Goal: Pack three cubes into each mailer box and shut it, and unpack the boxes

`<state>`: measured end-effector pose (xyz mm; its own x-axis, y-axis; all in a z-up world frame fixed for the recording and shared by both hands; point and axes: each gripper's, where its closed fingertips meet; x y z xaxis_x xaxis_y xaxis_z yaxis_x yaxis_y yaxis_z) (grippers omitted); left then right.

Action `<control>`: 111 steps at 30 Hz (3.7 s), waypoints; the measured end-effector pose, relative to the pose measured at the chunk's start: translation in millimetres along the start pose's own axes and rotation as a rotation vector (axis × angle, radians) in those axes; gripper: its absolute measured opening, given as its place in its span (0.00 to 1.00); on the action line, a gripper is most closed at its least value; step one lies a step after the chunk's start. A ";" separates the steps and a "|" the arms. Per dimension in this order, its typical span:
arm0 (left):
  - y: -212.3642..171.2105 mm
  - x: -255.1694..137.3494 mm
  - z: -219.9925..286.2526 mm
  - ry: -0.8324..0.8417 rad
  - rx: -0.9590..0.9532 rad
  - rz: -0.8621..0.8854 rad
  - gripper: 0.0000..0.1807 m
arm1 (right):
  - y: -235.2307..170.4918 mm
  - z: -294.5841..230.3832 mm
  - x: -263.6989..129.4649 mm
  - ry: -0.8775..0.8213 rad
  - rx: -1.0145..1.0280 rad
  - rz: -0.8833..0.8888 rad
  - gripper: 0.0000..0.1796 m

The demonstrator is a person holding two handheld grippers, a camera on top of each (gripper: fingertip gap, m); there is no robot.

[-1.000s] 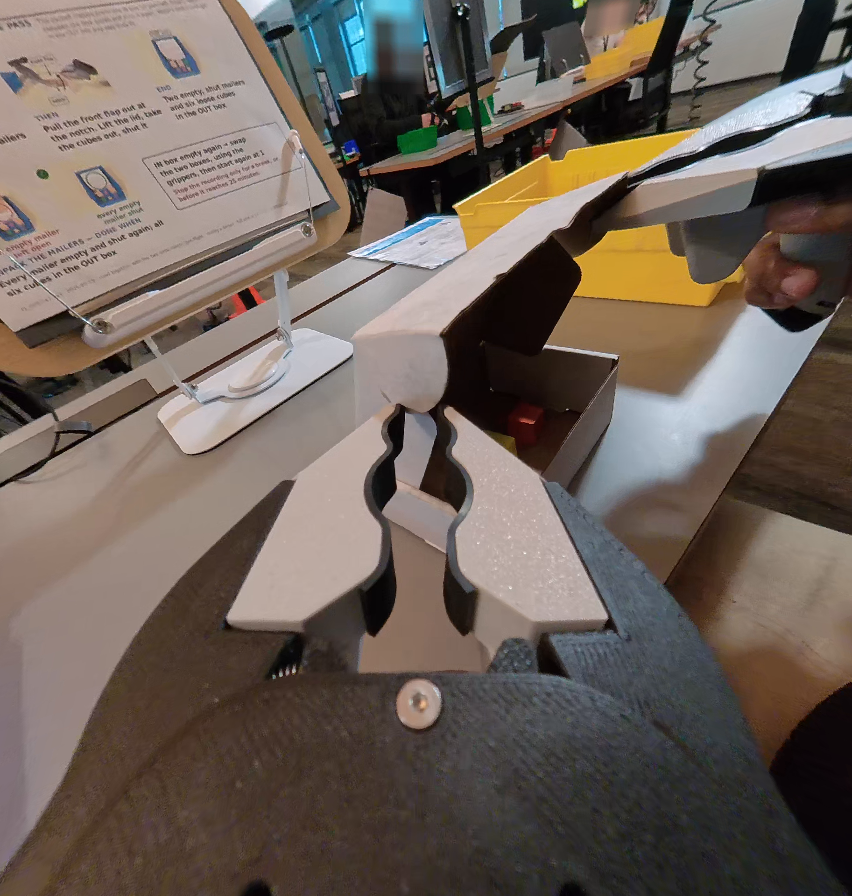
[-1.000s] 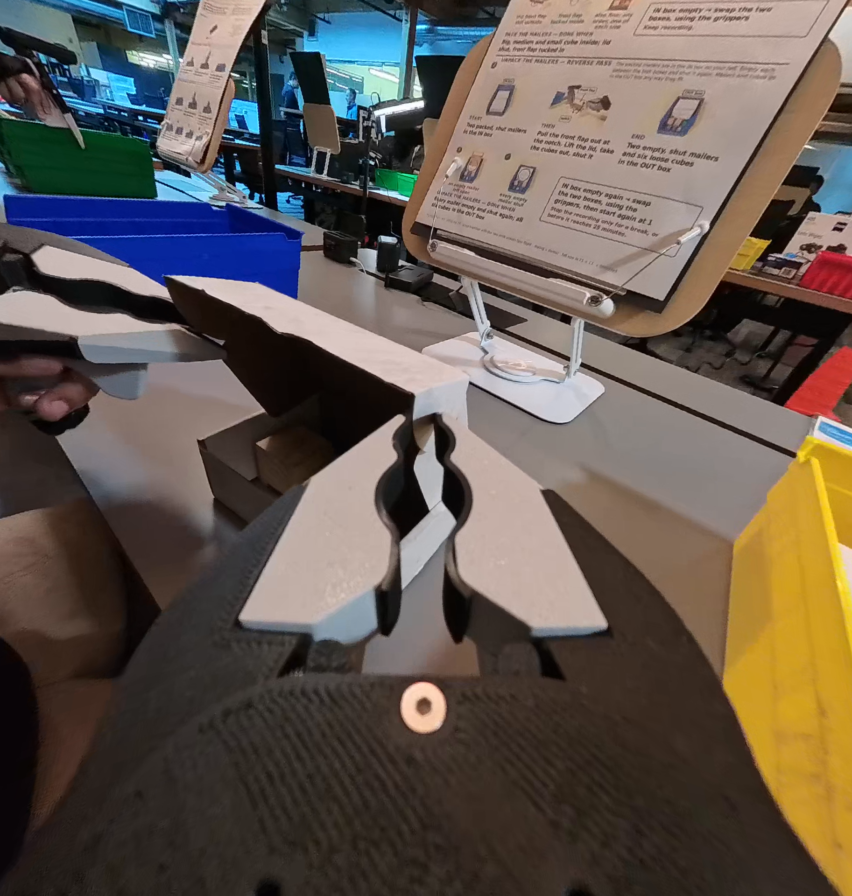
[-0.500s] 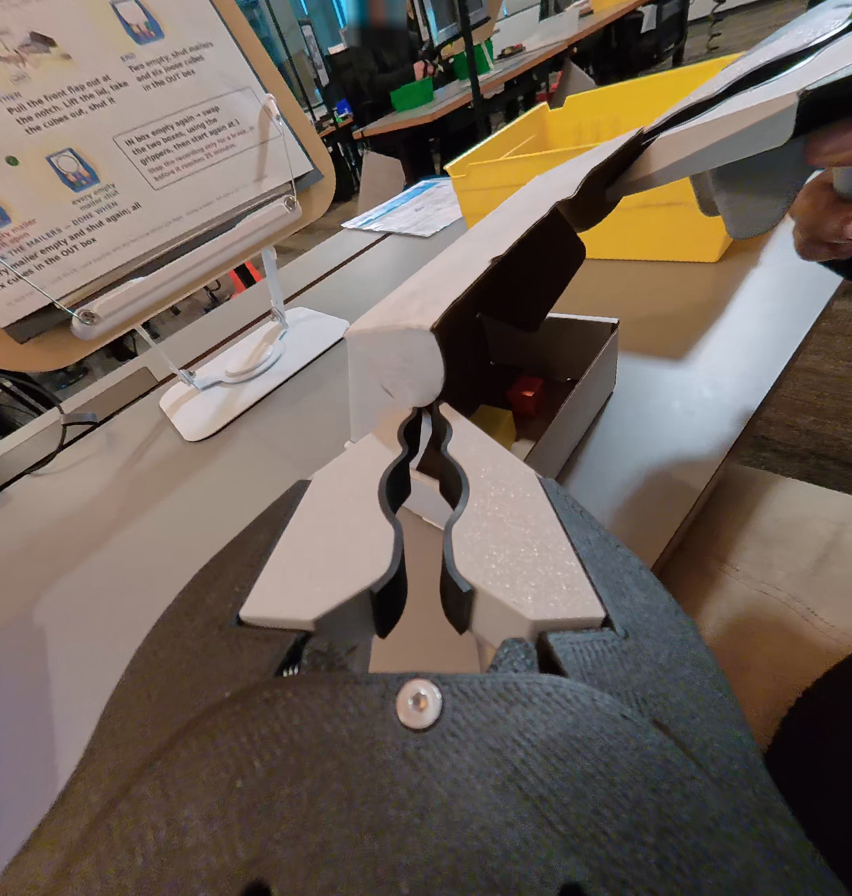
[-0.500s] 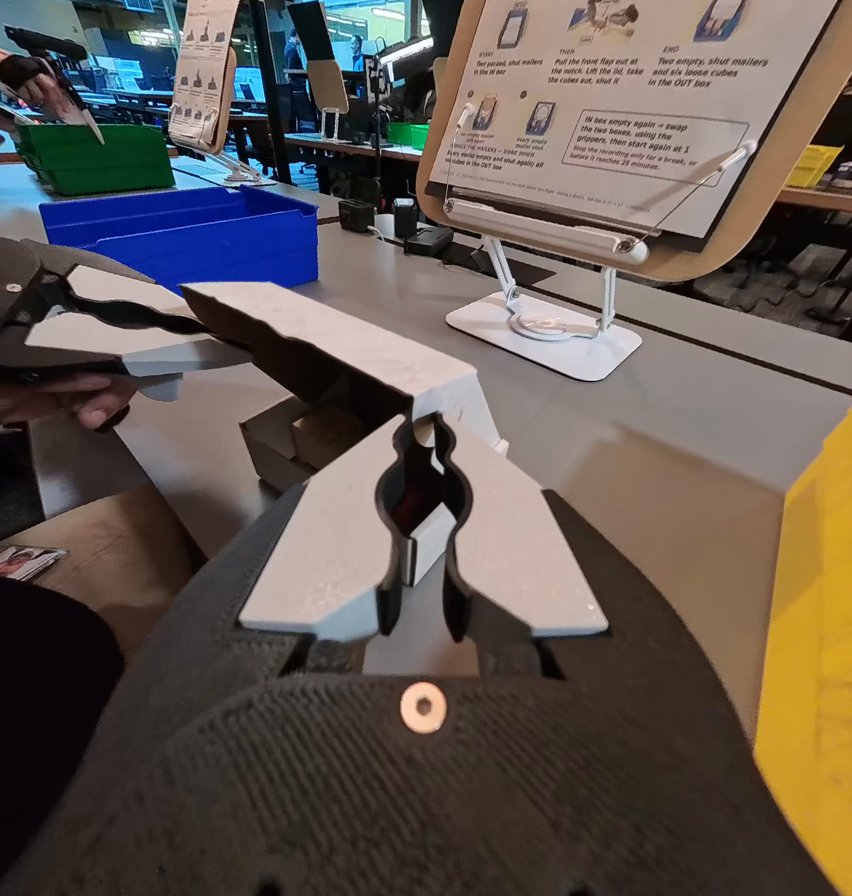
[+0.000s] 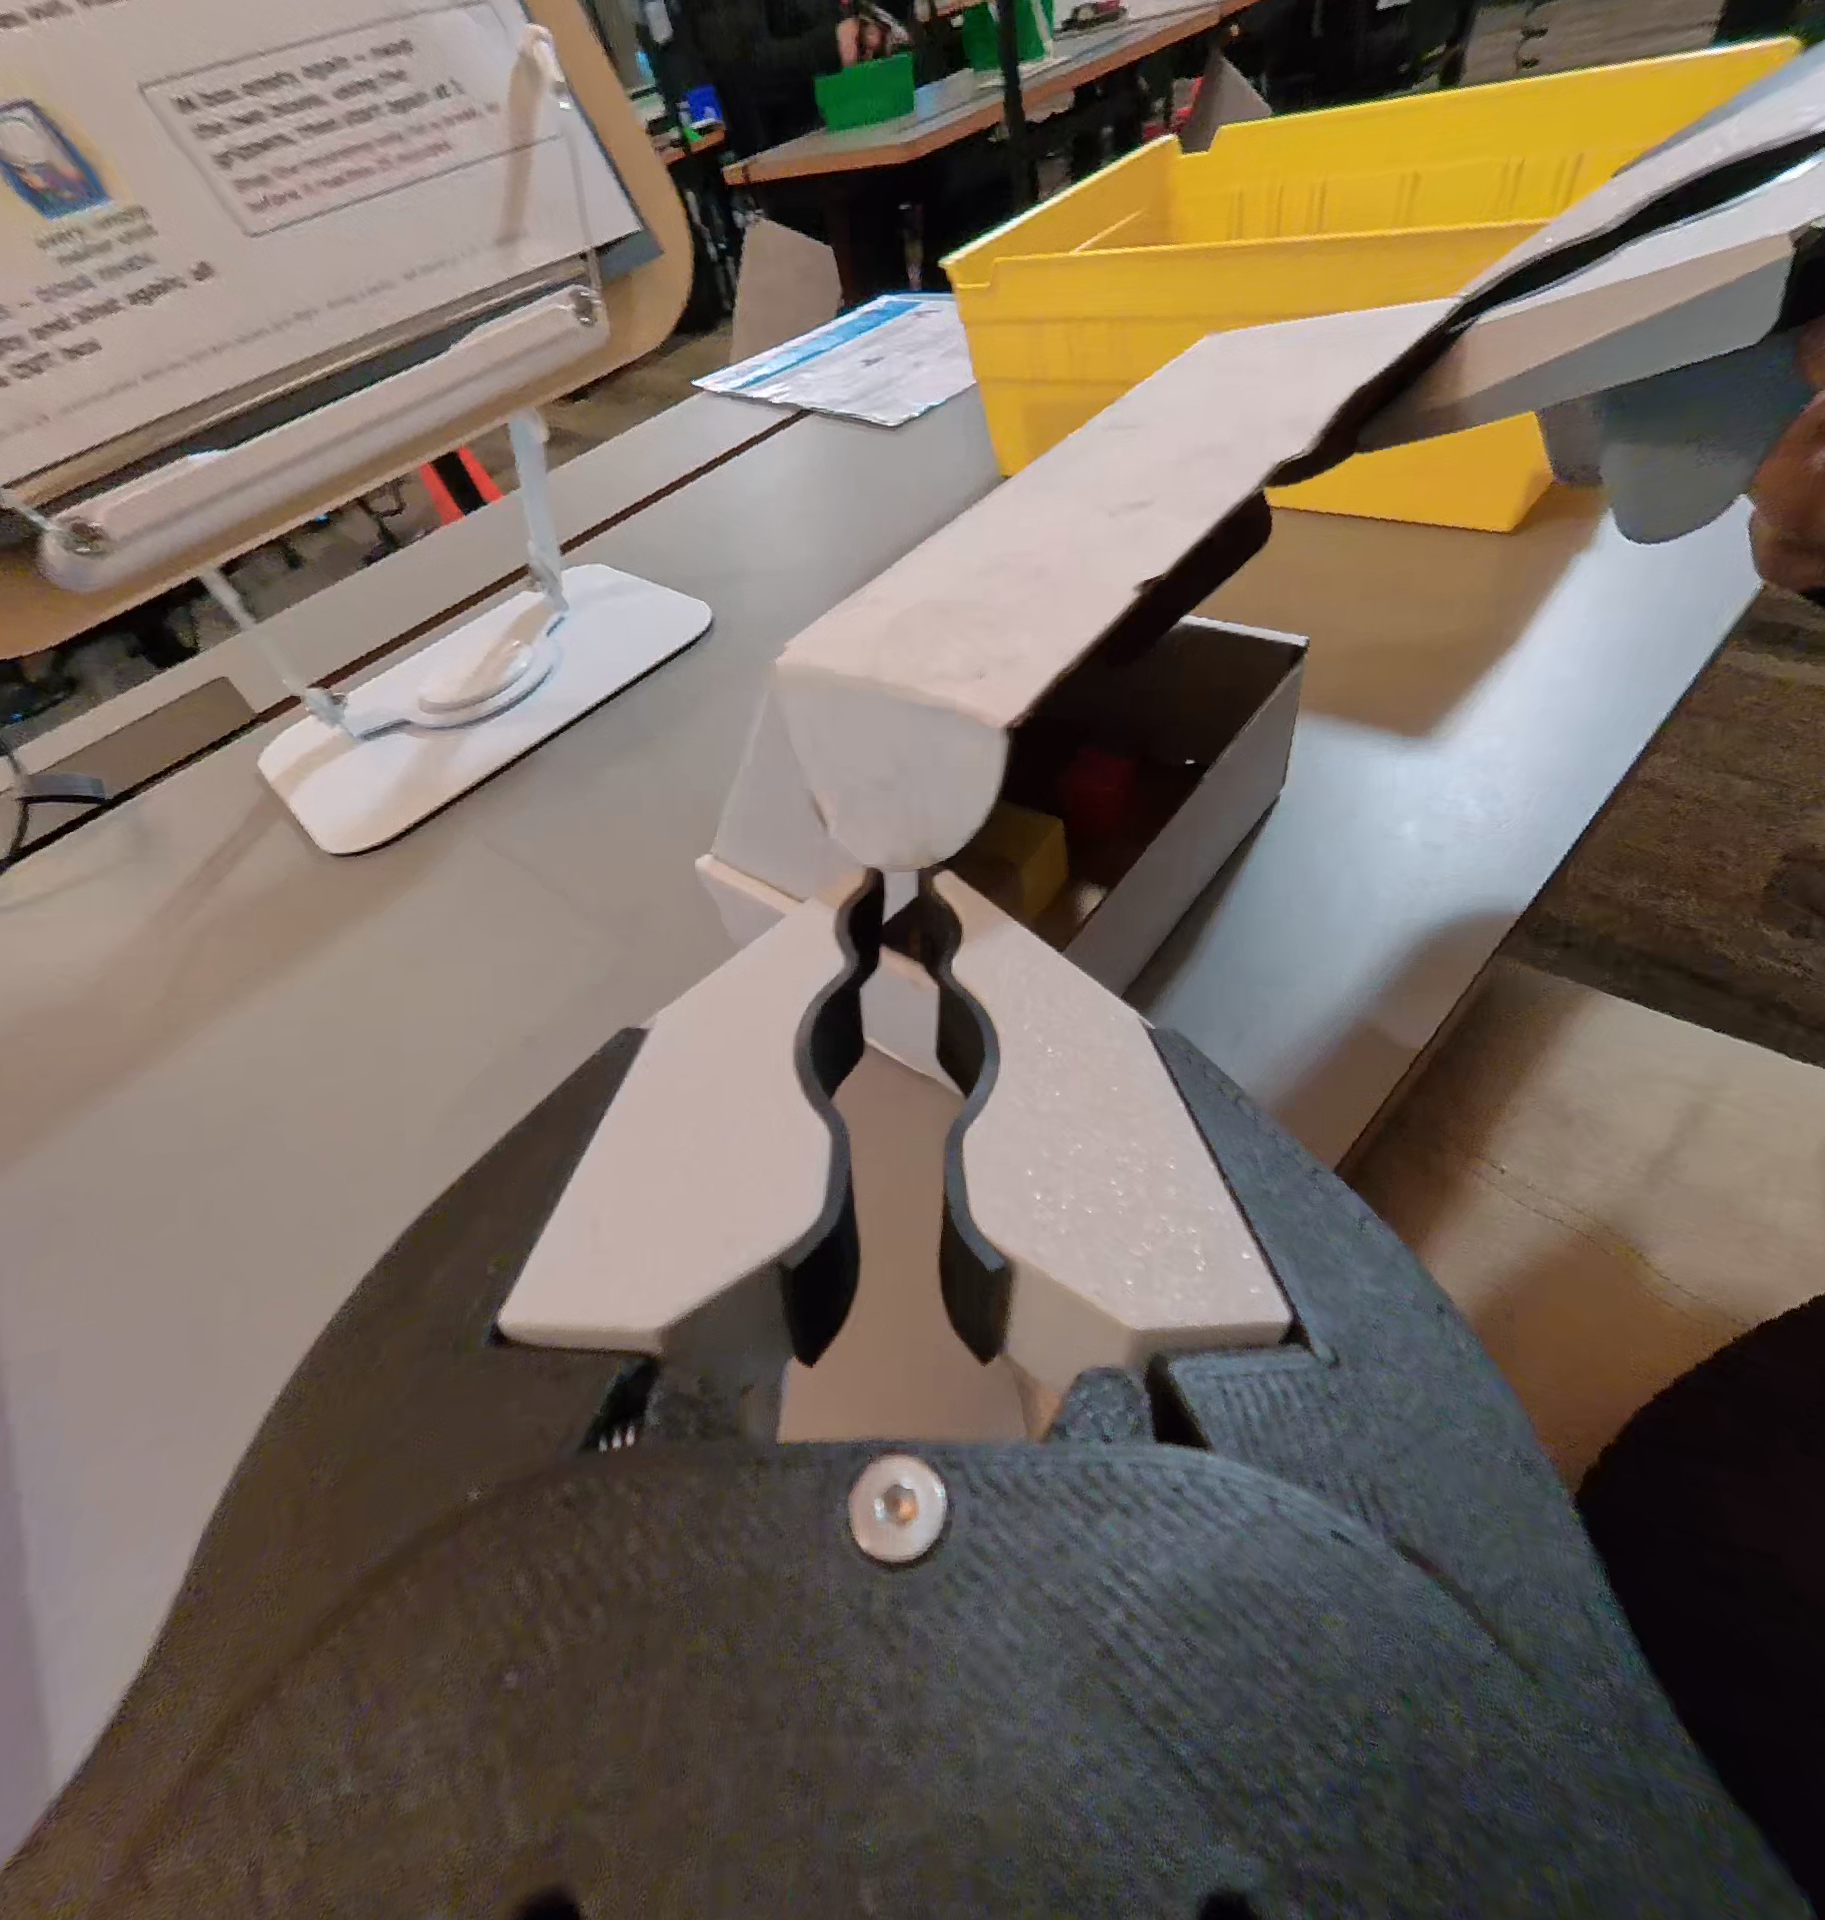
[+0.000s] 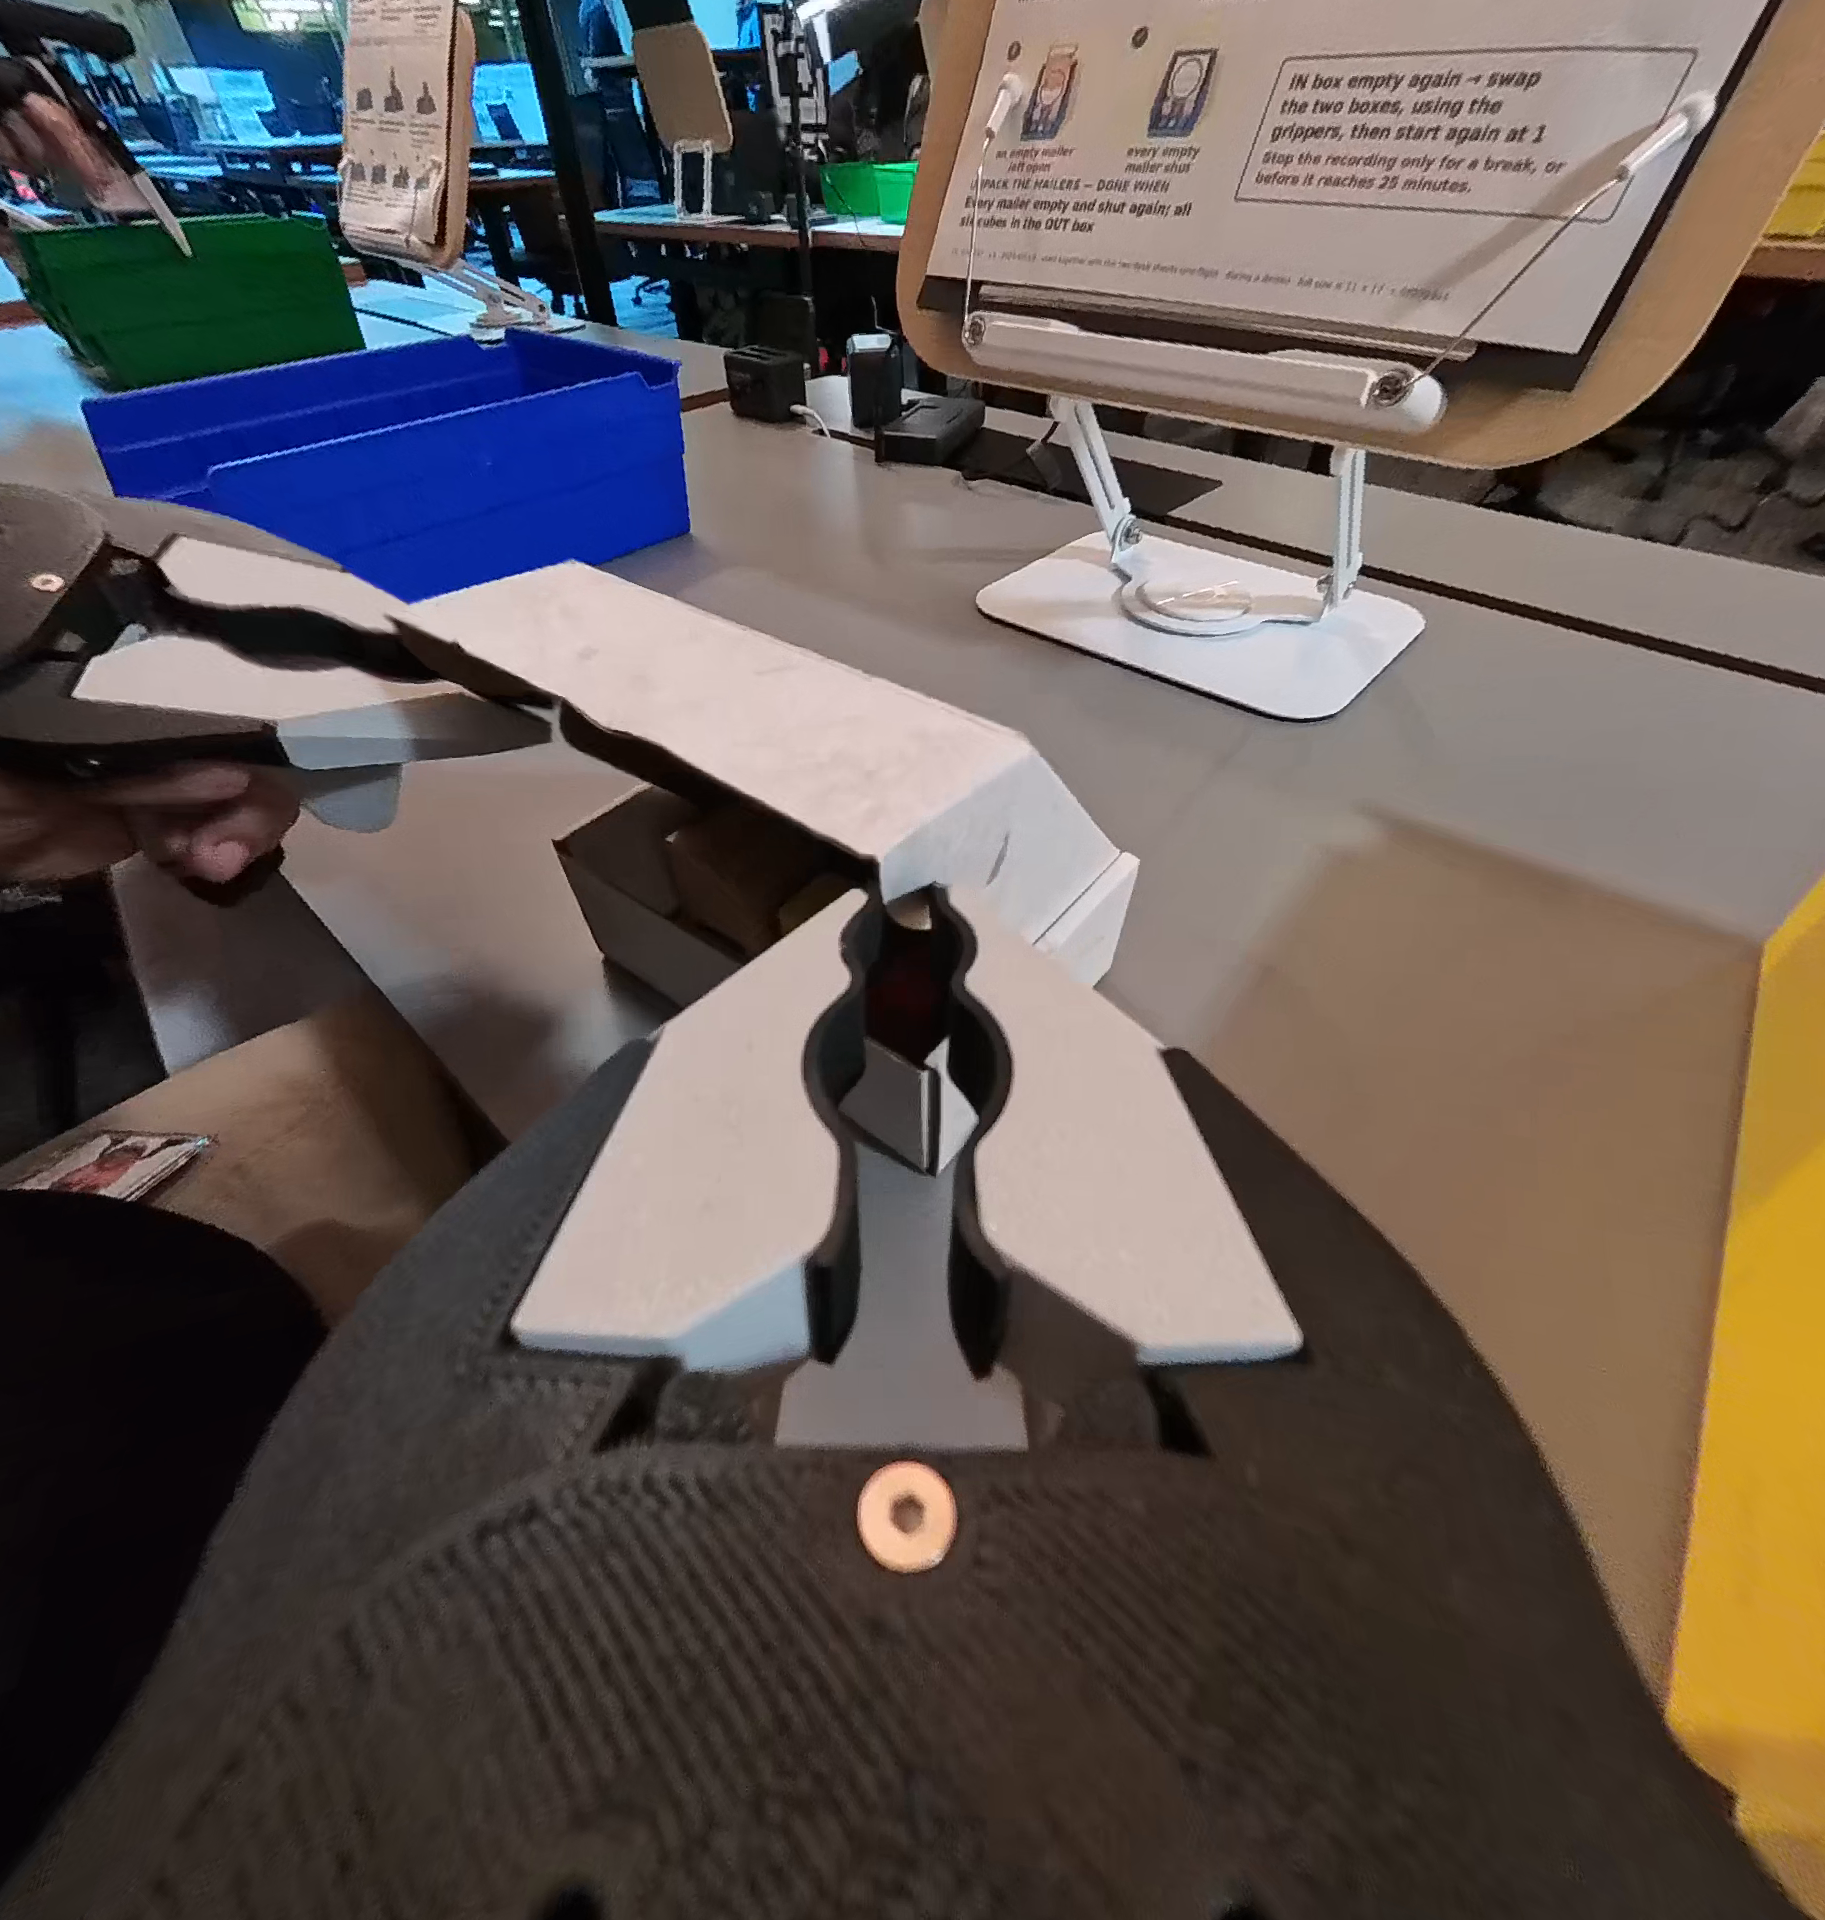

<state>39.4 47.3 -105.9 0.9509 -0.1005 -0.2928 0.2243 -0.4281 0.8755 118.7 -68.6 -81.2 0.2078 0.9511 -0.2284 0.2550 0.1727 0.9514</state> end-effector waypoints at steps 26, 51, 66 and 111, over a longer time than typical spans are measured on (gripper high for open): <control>23.9 -7.9 6.1 0.105 0.140 0.126 0.12 | 14.9 10.2 -0.9 -0.127 -0.246 0.163 0.12; -9.4 5.4 21.0 -0.022 0.064 -0.054 0.04 | -24.8 2.7 8.7 -0.052 -0.058 -0.184 0.04; -32.6 16.3 24.8 -0.045 0.069 -0.135 0.09 | -40.8 9.2 16.8 -0.027 -0.007 -0.207 0.04; -78.9 9.5 -22.5 -0.051 -0.325 -0.283 0.11 | -39.6 13.5 12.3 0.068 0.084 -0.164 0.36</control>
<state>35.5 100.4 -169.1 0.8322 -0.0675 -0.5503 0.5380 -0.1414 0.8310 123.9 -67.2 -124.4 0.0934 0.9275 -0.3619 0.3583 0.3078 0.8814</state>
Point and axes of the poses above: each gripper's, where its closed fingertips meet, x out along the fingers, y out of its top, z = x × y across the jaws, and after that the axes turned 11 degrees about x, right-handed
